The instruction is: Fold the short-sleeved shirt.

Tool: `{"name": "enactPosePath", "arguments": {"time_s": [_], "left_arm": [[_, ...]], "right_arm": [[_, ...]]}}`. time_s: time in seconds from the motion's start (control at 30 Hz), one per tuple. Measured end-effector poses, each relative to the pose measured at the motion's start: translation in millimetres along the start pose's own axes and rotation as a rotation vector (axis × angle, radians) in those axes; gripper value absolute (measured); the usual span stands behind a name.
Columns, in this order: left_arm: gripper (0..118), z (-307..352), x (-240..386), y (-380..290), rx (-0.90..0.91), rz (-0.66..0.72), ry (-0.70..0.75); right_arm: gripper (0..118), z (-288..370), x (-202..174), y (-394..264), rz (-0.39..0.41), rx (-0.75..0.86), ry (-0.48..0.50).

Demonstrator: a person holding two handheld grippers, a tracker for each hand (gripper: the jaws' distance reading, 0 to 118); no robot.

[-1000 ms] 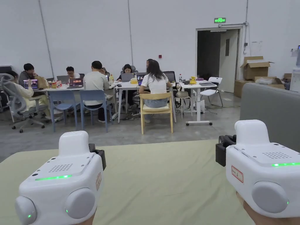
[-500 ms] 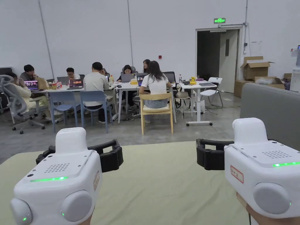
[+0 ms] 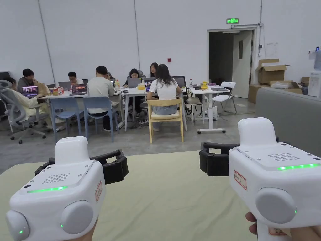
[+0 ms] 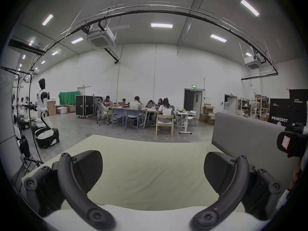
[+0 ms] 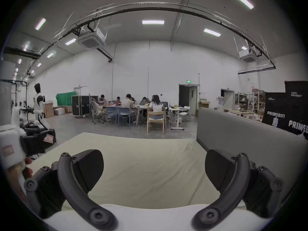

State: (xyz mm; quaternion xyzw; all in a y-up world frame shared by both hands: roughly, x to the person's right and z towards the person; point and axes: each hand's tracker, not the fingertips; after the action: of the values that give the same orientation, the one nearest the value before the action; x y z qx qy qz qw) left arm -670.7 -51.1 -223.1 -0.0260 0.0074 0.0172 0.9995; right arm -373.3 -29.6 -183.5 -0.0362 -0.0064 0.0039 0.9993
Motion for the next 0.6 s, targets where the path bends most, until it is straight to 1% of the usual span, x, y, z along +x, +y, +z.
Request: {"name": "enactPosePath", "arguments": {"time_s": [0.17,0.33,0.6], "left_arm": [[118,0.8,-0.2,1.5,0.001,-0.014,0.001],[118,1.3,-3.4,3.6,0.010,-0.013,0.007],[118,-0.2,-3.7,2.7,0.009,-0.022,0.006]], "right_arm": [[118,-5.6,1.2,0.9,-0.027,-0.017,-0.038],[118,-8.5,3.9,-1.0,-0.045,-0.030,-0.027],[118,-9.9,-4.8,-2.6,-0.008,-0.023,-0.031]]}}
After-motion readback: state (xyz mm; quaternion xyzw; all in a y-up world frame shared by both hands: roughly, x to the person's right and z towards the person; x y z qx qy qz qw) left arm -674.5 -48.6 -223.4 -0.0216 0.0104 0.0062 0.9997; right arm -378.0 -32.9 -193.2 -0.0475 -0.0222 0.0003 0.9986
